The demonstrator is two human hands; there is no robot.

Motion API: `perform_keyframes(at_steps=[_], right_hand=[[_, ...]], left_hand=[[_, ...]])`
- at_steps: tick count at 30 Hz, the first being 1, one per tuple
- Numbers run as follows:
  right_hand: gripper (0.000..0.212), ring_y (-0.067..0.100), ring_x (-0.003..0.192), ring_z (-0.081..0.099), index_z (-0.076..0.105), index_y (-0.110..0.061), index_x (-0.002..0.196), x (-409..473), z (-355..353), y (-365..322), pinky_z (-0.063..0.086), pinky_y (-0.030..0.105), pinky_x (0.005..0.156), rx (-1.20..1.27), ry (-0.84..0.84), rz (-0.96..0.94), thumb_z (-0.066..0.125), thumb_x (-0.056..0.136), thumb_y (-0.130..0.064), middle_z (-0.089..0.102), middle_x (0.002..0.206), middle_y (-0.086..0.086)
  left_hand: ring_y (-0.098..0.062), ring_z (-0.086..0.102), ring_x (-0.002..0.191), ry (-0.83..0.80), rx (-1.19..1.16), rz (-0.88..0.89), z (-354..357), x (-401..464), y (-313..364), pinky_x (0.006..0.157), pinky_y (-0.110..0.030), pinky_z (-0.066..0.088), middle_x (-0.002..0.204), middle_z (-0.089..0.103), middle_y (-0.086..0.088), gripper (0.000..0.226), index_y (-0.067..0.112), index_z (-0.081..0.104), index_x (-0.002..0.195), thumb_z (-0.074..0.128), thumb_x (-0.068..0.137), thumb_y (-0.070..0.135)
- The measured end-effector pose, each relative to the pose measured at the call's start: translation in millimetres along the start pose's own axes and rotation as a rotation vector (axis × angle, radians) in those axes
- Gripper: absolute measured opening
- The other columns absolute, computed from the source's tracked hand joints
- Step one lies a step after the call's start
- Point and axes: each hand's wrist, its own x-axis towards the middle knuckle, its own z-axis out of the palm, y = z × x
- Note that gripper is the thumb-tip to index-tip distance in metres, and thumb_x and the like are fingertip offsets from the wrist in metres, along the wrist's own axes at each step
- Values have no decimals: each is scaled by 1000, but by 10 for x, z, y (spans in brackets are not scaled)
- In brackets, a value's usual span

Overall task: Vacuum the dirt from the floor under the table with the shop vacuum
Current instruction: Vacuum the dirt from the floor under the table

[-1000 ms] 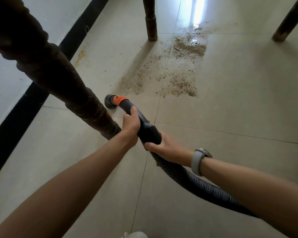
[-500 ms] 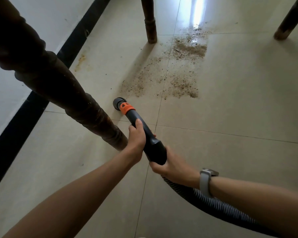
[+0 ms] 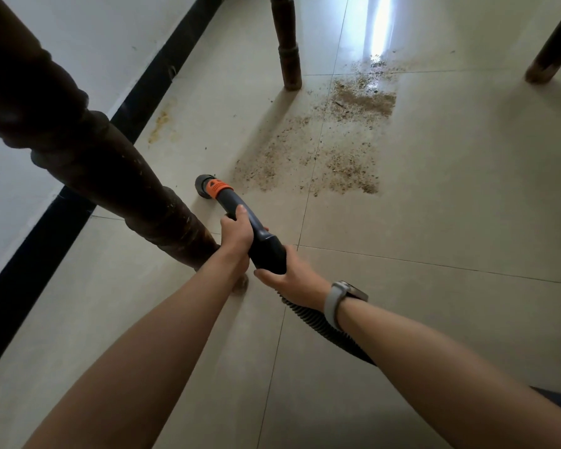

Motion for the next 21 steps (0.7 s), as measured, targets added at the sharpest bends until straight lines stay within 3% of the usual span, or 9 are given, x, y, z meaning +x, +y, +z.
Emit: perform_keyframes(at_steps=[5,9,10,13,15,17,19,21], right_hand=[[63,20,99,58,29,-17,138,47,32,-9,52,34,82,-86,25,18,60,89,-42,53,123,5],[62,21,105,57,30,-16,138,108,40,-27,49,32,84,-126,57,7,60,89,-40,54,126,7],[63,22,107,57,30,-16,139,128,35,-39,48,31,85,-123,54,8,61,89,-39,54,128,7],[65,23,112,56,29,-14,140,219,-25,-91,48,33,90,-94,48,15,61,89,-39,53,130,7],[65,24,114,55,31,-13,139,306,-57,-117,48,35,93,-59,55,14,61,89,-40,53,130,7],[65,23,111,56,34,-13,138,359,-70,-145,49,35,92,-20,59,15,62,87,-42,54,127,6],[61,19,96,61,39,-13,134,365,-64,-140,54,34,82,35,43,-1,63,86,-43,60,114,5],[47,15,74,61,44,-12,127,296,-69,-115,54,29,62,120,-4,-44,61,89,-35,61,92,4]], left_hand=[[-37,57,112,-6,-67,-17,-32,58,33,97,-52,46,130,52,-20,47,6,30,138,33,102,35],[-27,62,79,-23,-134,-22,-43,31,56,76,-42,50,112,56,-18,42,7,30,138,31,103,31],[-26,62,78,-28,-147,-24,-42,31,57,76,-42,50,111,56,-17,42,7,31,138,32,103,30],[-30,58,102,-29,-93,-1,-25,50,63,83,-43,50,127,53,-16,42,9,35,138,36,102,31],[-30,55,107,-32,-50,0,-8,51,80,79,-41,48,130,52,-15,45,9,36,139,40,101,32],[-31,54,112,-37,-6,13,6,53,104,85,-41,50,133,50,-15,49,10,34,142,42,100,33],[-32,52,118,-44,44,23,12,36,118,95,-44,48,137,48,-15,52,11,31,145,43,99,34],[-32,52,119,-58,91,38,26,2,85,98,-44,47,138,47,-15,52,12,28,146,42,100,33]])
